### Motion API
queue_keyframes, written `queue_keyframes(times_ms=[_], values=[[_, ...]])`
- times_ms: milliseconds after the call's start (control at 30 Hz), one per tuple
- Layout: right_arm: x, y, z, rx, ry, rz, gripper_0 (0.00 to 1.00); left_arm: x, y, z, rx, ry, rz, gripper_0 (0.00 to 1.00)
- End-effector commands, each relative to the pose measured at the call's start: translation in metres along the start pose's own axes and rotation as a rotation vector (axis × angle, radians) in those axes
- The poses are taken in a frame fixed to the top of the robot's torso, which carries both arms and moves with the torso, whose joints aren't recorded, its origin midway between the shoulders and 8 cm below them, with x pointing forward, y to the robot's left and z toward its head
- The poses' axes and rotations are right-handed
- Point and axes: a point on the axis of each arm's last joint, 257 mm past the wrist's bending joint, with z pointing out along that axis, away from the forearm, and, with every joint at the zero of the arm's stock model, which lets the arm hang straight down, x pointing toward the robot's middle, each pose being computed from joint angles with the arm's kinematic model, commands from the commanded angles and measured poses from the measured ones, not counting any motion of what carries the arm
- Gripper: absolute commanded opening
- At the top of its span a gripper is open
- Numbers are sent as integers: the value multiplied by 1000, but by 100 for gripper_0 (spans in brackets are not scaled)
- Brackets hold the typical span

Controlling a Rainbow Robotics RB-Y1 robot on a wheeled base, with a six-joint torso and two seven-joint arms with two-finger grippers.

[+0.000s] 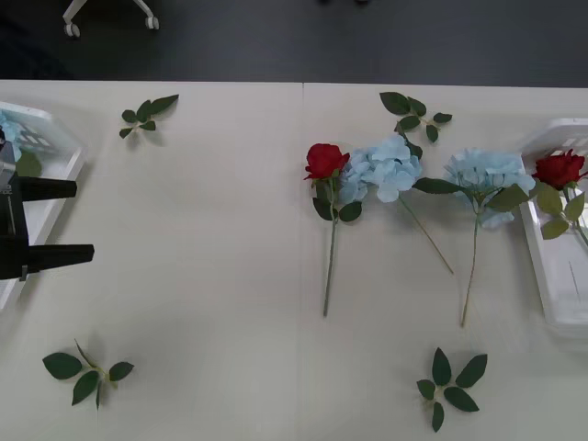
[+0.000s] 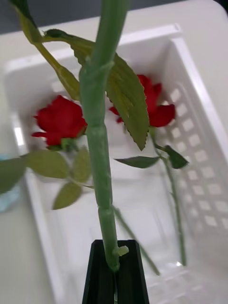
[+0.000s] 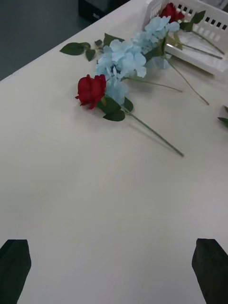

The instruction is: Put the red flowers into the right box and the blue flowers into the left box

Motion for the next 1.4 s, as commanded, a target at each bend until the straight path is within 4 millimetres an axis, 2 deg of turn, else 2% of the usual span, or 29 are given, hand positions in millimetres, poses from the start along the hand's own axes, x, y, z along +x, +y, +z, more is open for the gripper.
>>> queue_keyframes(times_ms=[33, 233, 567, 733, 933, 967, 1033, 1133, 1400], values=[[5, -36, 4, 89, 23, -55, 0, 5, 3, -18, -22, 54, 26, 100], [18, -65, 11, 158, 51, -56, 0, 9, 16, -30, -5, 76, 82, 100], [25, -53, 37, 158, 57, -82, 0, 11, 50, -51, 49, 24, 48, 100], [29, -46, 52, 165, 64, -103, 0, 10, 52, -56, 61, 29, 43, 100], [34, -47, 56, 168, 73, -92, 0, 9, 52, -57, 61, 26, 46, 100], [35, -47, 56, 167, 75, -89, 3, 9, 53, -58, 61, 27, 47, 100], [35, -48, 56, 168, 74, -87, 27, 9, 53, -57, 60, 25, 45, 100], [34, -50, 56, 180, 66, -91, 48, 8, 53, -57, 60, 25, 46, 100], [38, -51, 58, 187, 61, -56, 49, 9, 53, -58, 59, 26, 45, 100]])
